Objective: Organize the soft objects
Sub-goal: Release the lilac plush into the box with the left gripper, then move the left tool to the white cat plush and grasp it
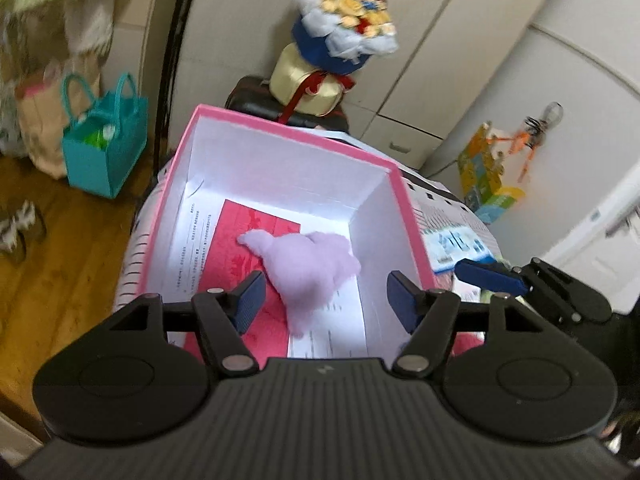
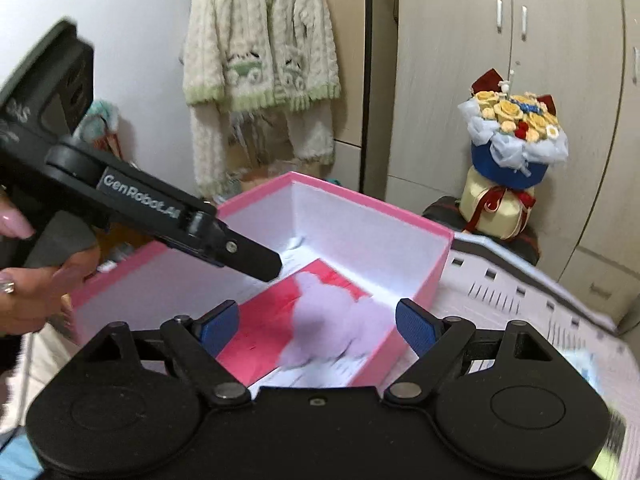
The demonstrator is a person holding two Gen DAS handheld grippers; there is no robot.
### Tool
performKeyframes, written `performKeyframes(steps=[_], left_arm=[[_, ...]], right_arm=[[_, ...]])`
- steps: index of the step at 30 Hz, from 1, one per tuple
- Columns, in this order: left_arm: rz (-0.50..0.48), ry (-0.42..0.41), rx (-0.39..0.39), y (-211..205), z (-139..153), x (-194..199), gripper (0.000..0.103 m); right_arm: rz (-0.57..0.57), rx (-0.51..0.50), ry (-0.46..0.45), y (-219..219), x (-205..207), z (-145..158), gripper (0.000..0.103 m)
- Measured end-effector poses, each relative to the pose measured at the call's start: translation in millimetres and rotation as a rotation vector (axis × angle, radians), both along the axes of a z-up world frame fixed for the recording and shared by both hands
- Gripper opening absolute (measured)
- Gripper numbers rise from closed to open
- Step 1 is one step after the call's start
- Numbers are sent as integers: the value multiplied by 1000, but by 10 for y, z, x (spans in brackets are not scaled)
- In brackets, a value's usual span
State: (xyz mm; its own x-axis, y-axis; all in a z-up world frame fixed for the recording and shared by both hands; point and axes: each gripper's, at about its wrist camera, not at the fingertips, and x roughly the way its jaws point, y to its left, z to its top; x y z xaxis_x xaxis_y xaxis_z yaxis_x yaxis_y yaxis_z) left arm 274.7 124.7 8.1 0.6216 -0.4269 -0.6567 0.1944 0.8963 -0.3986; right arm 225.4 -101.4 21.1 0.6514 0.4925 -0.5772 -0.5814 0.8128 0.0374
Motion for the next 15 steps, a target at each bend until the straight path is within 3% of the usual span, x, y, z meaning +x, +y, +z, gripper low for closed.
performKeyframes(steps=[7,12,15], left_arm=[[-66,-113,92,-107,342,-610,69],[-134,-163,111,-226,531,-999,69],[-165,-186,121,-321,609,-1215,75]], right_arm=[[22,57,-5,-240,-461,223,88],[14,85,-15,-442,-759,360,88],[8,85,-39,-571,-932,400,88]])
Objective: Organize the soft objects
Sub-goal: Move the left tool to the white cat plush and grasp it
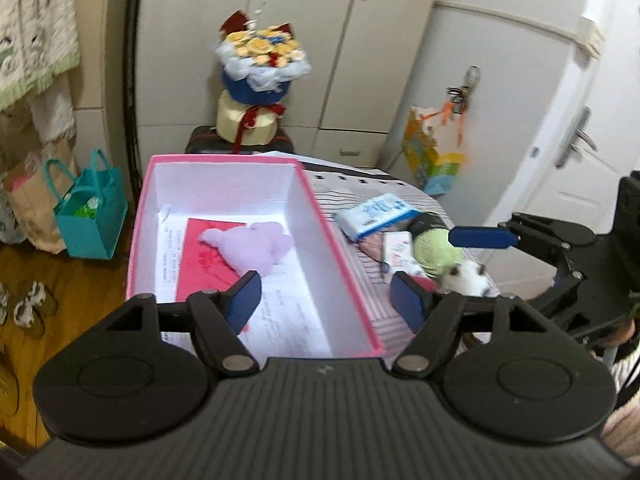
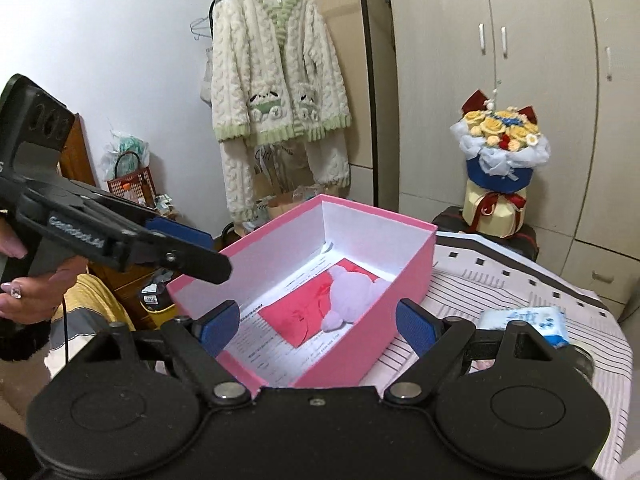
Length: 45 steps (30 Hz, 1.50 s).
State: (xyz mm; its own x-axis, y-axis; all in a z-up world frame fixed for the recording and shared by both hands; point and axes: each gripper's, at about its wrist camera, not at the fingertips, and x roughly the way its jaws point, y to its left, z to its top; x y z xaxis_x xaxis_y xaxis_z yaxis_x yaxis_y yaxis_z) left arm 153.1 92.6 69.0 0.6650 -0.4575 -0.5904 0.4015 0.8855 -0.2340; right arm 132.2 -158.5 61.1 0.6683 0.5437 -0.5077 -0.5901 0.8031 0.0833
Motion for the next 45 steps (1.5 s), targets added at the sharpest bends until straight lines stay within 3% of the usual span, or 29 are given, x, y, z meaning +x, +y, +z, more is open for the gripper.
performKeyframes(steps=[10,18,23,31,45], left_arm=[[-115,-25,56,-507,-7,-522,76],[-245,3,53,-973,-181,-617,76],[-298,24,38,-1281,-435,-509,76],[-350,23,-9,-1679,-786,-323,76],[-334,13,-58,-2375,-1201,281,72]], right_arm=[[-53,-33,-66,-468,-533,-100,89],[-142,-11,-69,-980,-727,-401,89],[-204,-6,-52,-1199,-678,-705,89],[-304,-99,-63,-1342,-539,-1114,89],[-390,-33,59,-1542,5,-1558,89]])
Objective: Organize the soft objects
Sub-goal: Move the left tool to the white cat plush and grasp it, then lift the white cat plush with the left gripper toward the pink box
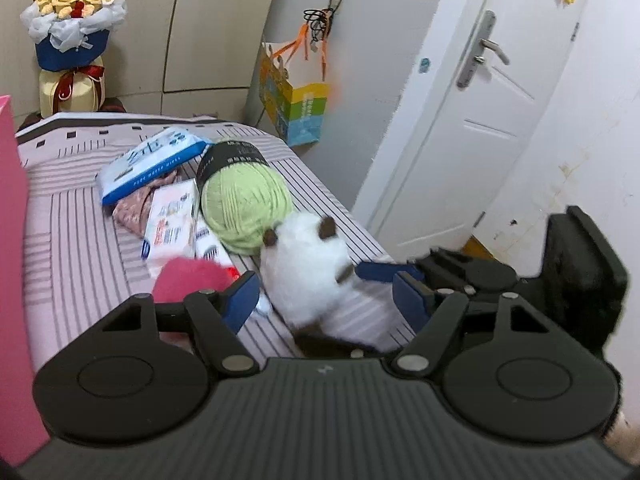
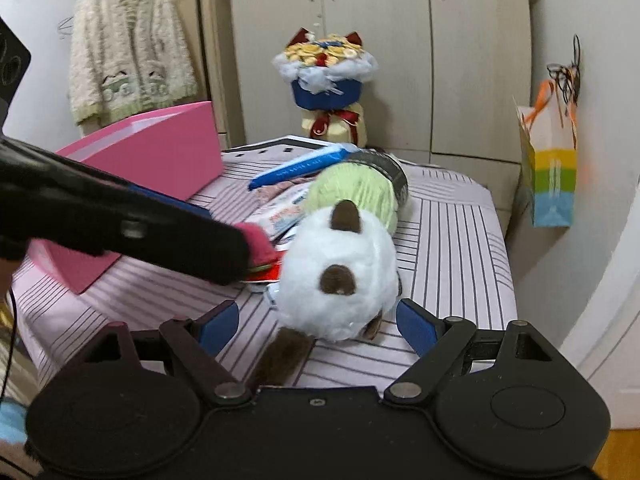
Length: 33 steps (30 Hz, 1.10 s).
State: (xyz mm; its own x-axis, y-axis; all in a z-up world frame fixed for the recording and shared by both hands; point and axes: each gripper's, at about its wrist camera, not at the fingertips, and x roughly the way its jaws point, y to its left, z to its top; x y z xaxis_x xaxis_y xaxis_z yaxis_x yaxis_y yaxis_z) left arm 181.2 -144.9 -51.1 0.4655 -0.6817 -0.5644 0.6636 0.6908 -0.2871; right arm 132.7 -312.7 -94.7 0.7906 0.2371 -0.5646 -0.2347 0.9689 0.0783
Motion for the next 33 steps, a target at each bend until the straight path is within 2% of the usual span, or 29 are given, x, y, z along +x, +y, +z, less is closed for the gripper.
performKeyframes(steps=[2,5,9,11,14,17,23,33], left_arm=[[9,-20,0,-94,-59,80,67],[15,3,5,-196,-151,192,64],[12,24,-5,-263,-242,262,59],[11,27,-2,-278,-275,265,56],[13,4,4,-290,-292,225,55],[36,19,-23,-281,-308,172,55],[65,8,-67,-222,-274,-33,55],[69,28,-113,32,-162,-351,55]], right_arm=[[-10,20,11,-16,64,-44,89],[-40,48,38,-46,147,-103,89],[-51,136,72,-128,197,-164,88],[-51,152,57,-140,179,-164,72],[-63,148,32,-132,140,-184,67],[-92,127,-4,-70,46,-202,65],[-136,114,-43,39,-172,-134,64],[-125,88,-43,263,-525,32,64]])
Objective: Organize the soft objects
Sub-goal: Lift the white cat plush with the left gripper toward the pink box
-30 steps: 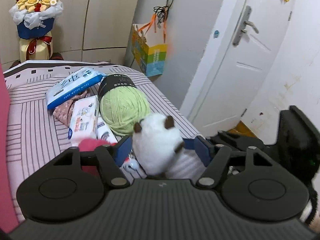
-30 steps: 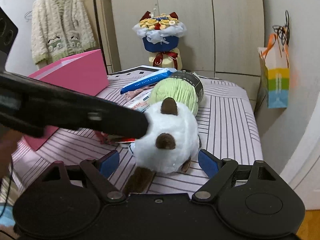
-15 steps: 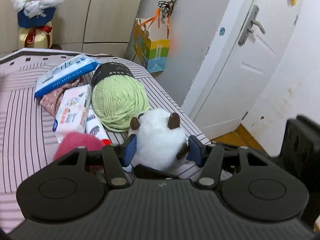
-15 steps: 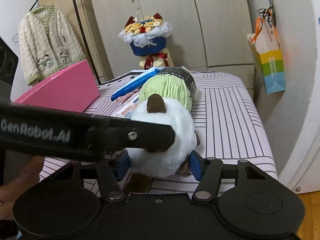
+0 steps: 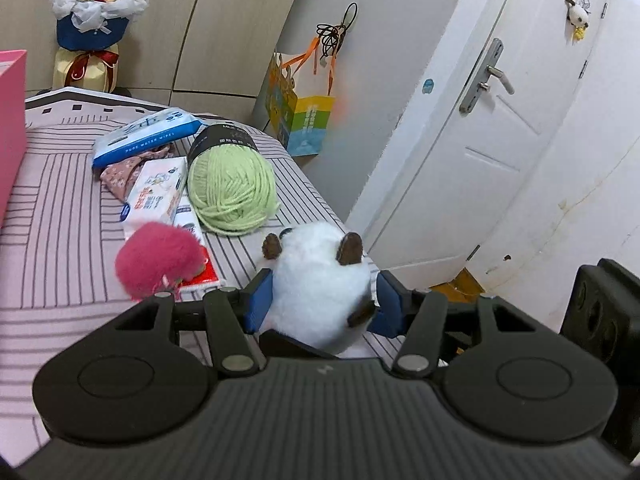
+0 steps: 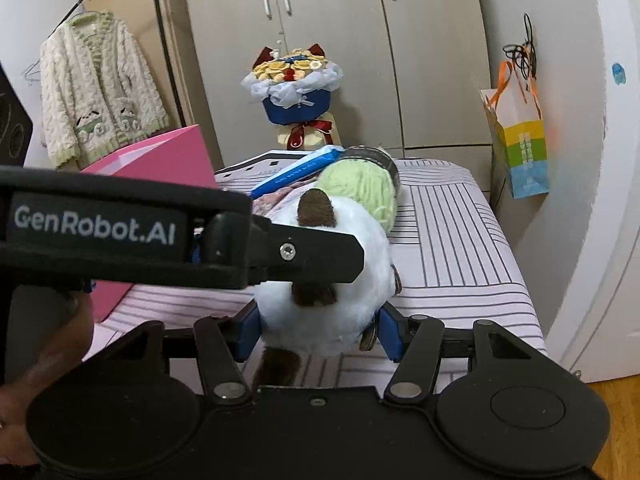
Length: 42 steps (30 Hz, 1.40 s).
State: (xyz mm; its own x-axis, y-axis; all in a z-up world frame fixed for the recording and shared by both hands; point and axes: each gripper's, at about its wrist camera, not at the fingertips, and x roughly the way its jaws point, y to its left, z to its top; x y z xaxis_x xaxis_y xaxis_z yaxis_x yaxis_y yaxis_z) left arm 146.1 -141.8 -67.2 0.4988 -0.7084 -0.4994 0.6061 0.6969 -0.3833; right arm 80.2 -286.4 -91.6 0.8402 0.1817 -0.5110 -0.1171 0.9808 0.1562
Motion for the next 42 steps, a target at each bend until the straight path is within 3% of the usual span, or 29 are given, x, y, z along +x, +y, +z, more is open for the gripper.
performKeyframes(steps=[5,13,22,34,42], left_arm=[[6,11,-10,165,33,-159,55],[47,66,70,354,198,-378,55],[110,96,81,738,436,-594,55],[185,11,62,1350,916,-816,55],[236,-64,61,1753,1201,-713,59]], right_arm=[[31,-18,4,131,-152,48,64],[122,-31,98,333,-259,239,64],[244,-74,137,659,-349,539,64],[396,-54,65,1136,-330,1012,65],[463,-52,22,1536,-77,1280,65]])
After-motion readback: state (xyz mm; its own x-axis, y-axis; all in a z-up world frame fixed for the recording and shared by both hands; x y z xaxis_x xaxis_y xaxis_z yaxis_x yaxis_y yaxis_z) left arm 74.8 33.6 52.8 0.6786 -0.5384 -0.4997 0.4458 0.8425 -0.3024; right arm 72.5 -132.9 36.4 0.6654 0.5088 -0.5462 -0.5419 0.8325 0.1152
